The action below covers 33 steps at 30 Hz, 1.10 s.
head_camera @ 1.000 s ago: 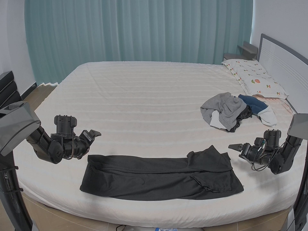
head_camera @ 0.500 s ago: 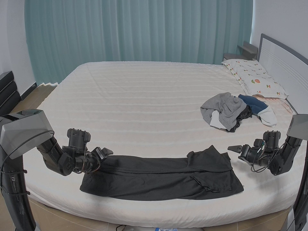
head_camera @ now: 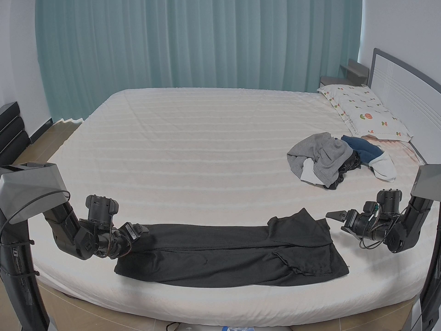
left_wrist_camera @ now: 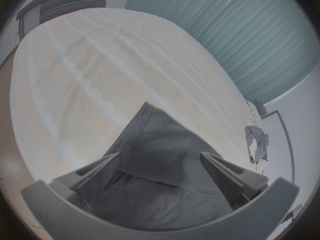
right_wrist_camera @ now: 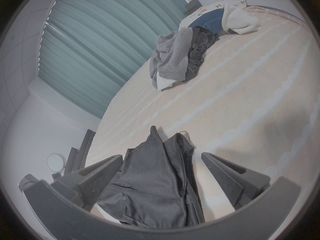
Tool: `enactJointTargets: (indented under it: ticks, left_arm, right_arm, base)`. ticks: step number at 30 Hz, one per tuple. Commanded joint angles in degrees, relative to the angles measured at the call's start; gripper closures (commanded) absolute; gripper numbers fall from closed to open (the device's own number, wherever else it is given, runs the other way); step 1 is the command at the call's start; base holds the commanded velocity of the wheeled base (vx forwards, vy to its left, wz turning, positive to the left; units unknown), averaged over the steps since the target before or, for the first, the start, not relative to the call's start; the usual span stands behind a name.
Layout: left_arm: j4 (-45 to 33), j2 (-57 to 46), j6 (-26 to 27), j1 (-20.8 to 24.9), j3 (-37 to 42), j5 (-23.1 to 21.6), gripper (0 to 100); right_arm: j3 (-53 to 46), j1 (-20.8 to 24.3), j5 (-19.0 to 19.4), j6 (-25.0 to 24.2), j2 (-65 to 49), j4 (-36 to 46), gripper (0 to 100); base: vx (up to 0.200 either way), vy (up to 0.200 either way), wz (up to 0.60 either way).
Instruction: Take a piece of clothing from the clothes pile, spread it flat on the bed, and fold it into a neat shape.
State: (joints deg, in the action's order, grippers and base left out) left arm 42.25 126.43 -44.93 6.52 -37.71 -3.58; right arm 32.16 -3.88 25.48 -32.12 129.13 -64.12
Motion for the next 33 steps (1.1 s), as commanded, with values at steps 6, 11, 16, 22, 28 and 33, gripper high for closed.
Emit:
enactJointTargets:
  ticks: [6,11,16,22,28,33]
  left_arm:
    - [1.4,-3.6,-0.1,-3.0,-1.9,-0.2,0]
    - [1.2,-1.0,-0.1,-3.4,-4.7,-0.3,0]
    - [1.3,3.8,-0.2,-3.2,-7.3,-0.3,0]
    - [1.5,7.0,0.1,-3.3,-9.5,0.0,0]
    - [1.5,7.7,0.4,-2.8,-10.6,0.2,0]
    - [1.7,8.4,0.3,-3.4,-12.0,1.4,100]
  right_arm:
    - [-0.3,0.0,0.0,0.1,0.1,0.0,0]
    - [0.3,0.0,0.0,0.0,0.3,0.1,0]
    - [0.5,0.1,-0.2,0.0,1.0,0.1,0]
    - [0.7,0.0,-0.2,0.0,1.2,0.1,0]
    - [1.7,0.5,-0.2,0.0,2.0,0.1,0]
    - [3.4,0.8,-1.4,0.0,3.4,0.5,0]
  base:
    - [0.0,0.0,0.0]
    - [0.0,0.0,0.0]
    - [0.0,0.0,0.0]
    - [0.0,0.0,0.0]
    - [0.0,0.0,0.0]
    - [0.0,0.0,0.0]
